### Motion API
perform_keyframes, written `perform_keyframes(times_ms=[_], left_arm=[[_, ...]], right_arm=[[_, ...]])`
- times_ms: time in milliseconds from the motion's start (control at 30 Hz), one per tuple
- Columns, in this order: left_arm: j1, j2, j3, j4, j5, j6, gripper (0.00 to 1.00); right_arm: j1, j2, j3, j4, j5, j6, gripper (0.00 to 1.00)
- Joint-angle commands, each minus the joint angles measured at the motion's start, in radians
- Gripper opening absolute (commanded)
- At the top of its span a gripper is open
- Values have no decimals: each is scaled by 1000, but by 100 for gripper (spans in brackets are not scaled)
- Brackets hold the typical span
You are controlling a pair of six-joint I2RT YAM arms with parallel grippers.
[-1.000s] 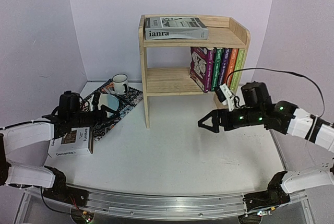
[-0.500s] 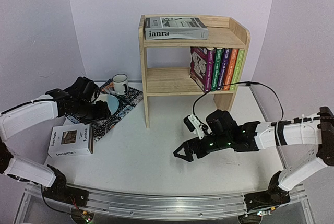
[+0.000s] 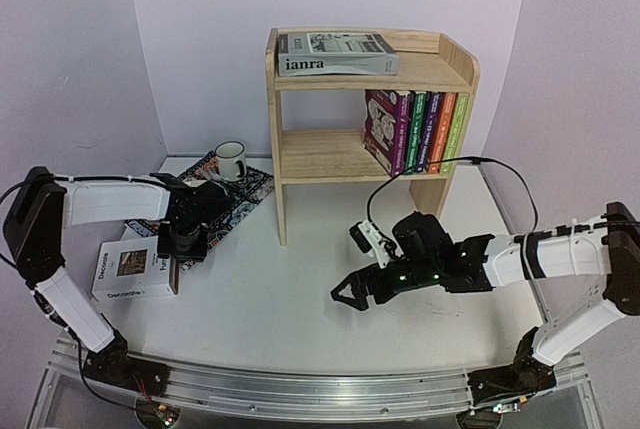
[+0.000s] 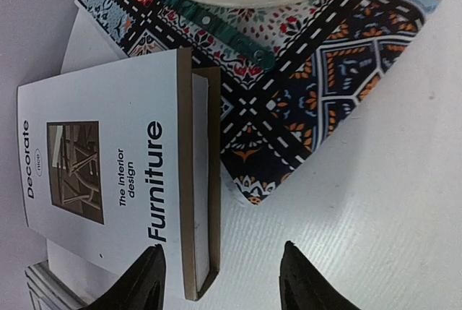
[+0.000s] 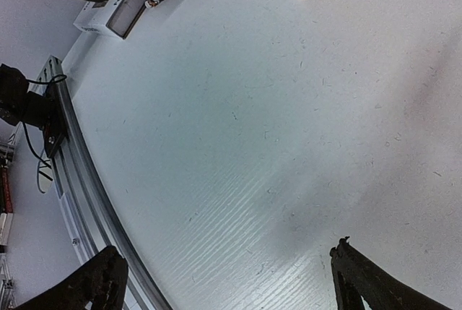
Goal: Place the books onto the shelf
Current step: Pick up the book at the corner of the board.
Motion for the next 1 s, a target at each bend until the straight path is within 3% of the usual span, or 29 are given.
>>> perform_keyframes(times_ms=[0, 533, 800, 967], left_arm=[[3, 92, 18, -34, -111, -66, 52], [36, 197, 13, -45, -190, -129, 31], [56, 203, -17, -57, -196, -152, 31], [59, 187, -26, -77, -219, -184, 24]], right_arm=[[3, -49, -28, 16, 25, -11, 98], [3, -56, -36, -9, 32, -19, 98], [3, -25, -17, -12, 10, -23, 98], [3, -20, -8, -16, 8, -28, 98]])
